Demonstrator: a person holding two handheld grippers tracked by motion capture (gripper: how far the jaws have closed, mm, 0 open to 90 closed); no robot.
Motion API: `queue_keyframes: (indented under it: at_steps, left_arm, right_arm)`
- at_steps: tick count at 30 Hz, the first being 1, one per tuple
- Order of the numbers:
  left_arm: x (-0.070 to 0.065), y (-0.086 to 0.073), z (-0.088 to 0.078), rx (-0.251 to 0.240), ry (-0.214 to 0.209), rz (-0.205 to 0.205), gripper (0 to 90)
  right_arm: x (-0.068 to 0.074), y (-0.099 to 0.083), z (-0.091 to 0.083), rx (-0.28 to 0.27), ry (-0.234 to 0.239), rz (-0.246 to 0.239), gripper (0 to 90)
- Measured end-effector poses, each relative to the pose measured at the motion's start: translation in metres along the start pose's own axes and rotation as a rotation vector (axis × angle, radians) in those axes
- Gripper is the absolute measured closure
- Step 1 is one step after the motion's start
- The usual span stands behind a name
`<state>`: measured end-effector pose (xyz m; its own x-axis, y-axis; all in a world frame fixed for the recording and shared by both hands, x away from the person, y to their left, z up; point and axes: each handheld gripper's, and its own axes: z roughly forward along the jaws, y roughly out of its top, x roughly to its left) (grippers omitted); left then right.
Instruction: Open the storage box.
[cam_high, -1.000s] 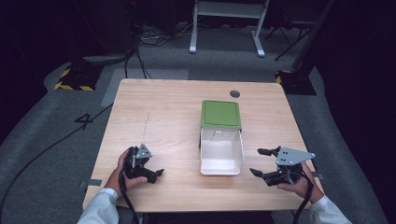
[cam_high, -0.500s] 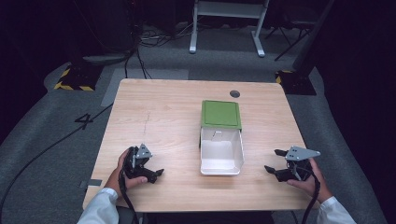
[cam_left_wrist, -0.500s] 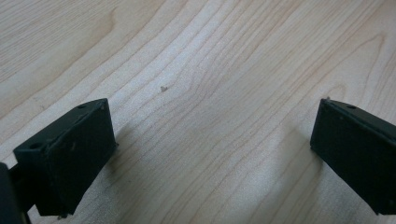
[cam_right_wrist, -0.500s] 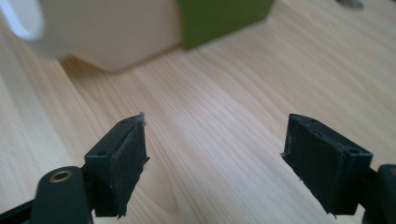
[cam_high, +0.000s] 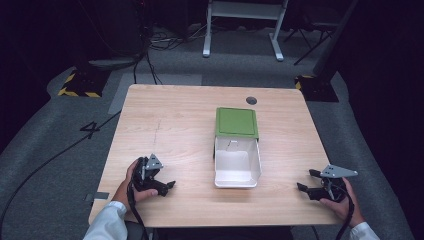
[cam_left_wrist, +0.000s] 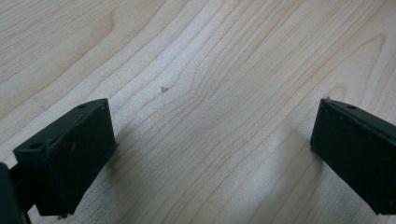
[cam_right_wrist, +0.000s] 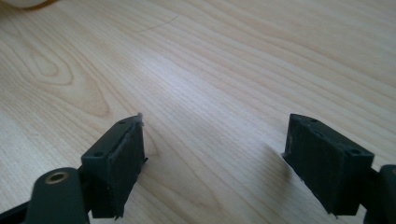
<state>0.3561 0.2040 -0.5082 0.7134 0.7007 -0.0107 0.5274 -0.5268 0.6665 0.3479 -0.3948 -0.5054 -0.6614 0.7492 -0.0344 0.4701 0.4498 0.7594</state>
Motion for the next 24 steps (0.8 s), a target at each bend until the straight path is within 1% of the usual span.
queue_keyframes:
  at_steps: [1,2,3,5,24]
  left_arm:
    - [0.0,0.0,0.0,0.0,0.0,0.0,0.1]
    - [0.0,0.0,0.0,0.0,0.0,0.0,0.1]
    - [0.0,0.0,0.0,0.0,0.0,0.001,0.1]
    - [-0.0001,-0.0001,-0.0001,0.001,0.0,0.0,0.1]
    - [-0.0004,-0.0006,-0.0004,0.0,0.001,-0.004,0.2]
  right_arm:
    - [-0.001,-0.0007,-0.0012,-0.005,-0.009,0.002,20.2]
    - [-0.0019,-0.0015,-0.0014,0.006,-0.019,0.014,20.4]
    - [-0.004,-0.0035,-0.0011,0.016,-0.026,0.042,19.9]
    - [-0.0041,-0.0038,-0.0013,0.016,-0.024,0.046,19.9]
    - [-0.0038,-0.004,-0.0013,0.017,-0.026,0.053,19.7]
